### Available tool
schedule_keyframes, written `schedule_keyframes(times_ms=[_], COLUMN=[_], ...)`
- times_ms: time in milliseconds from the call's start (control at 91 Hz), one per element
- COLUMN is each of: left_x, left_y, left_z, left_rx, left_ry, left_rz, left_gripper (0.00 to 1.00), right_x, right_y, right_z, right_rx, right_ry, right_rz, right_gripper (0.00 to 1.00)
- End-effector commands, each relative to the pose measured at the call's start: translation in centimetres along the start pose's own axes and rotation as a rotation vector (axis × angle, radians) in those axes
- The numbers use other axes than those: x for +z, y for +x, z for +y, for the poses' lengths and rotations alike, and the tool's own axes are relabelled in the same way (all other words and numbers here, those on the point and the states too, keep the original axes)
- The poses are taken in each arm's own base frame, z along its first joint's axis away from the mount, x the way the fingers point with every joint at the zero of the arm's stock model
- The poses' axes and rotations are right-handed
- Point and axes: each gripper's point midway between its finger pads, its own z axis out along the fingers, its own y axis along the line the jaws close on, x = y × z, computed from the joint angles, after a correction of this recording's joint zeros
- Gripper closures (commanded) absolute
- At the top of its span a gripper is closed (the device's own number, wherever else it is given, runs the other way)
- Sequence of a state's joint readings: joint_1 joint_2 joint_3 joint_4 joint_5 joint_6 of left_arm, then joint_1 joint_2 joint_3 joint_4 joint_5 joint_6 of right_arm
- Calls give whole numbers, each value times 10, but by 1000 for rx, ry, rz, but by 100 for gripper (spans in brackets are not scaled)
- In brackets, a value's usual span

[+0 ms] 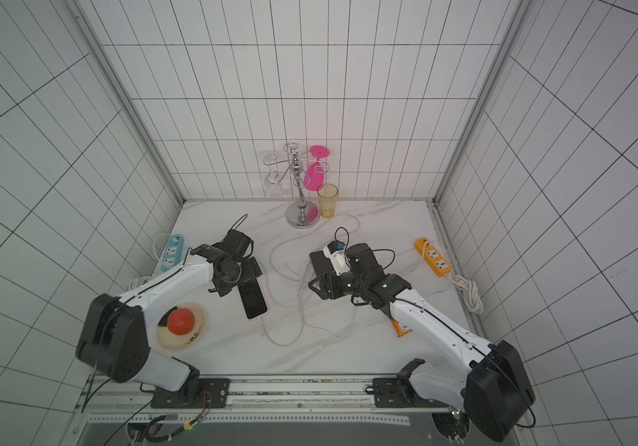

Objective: Plug the charging cable into the phone
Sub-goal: Place the phone at the center of the board.

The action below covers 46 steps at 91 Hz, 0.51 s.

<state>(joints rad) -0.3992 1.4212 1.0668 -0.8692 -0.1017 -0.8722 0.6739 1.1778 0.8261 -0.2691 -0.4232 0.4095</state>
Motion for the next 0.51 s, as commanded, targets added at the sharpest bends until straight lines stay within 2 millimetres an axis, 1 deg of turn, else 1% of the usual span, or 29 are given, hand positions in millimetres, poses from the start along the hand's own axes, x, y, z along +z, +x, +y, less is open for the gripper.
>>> schedule_keyframes(times_ms=[0, 88, 132, 165, 308, 396, 495], left_x=[-38, -56, -61, -65, -71, -69, -67], left_y=[-14, -8, -4, -1, 11, 16, 18], left_z=[-8, -15, -17, -19, -21, -21, -21], left_rx=[17, 38, 47, 55, 82, 87, 89], left_ry=[106, 205, 244, 271, 319, 329, 325], left_rz=[-116, -123, -118, -116, -106, -96, -88], left_gripper=[2, 2, 2, 3, 3, 3, 3], right_x=[-18, -23, -23, -22, -16, -6, -1], right_y=[-4, 4, 12, 18, 48, 64, 75], right_z=[-63, -96, -109, -114, -135, -137, -140], right_rx=[163, 268, 310, 329, 435, 465, 467], right_ry=[284, 382, 427, 452, 556, 559, 599], right_rz=[-38, -21, 9, 35, 151, 211, 253], right_gripper=[35, 39, 41, 42, 44, 47, 48])
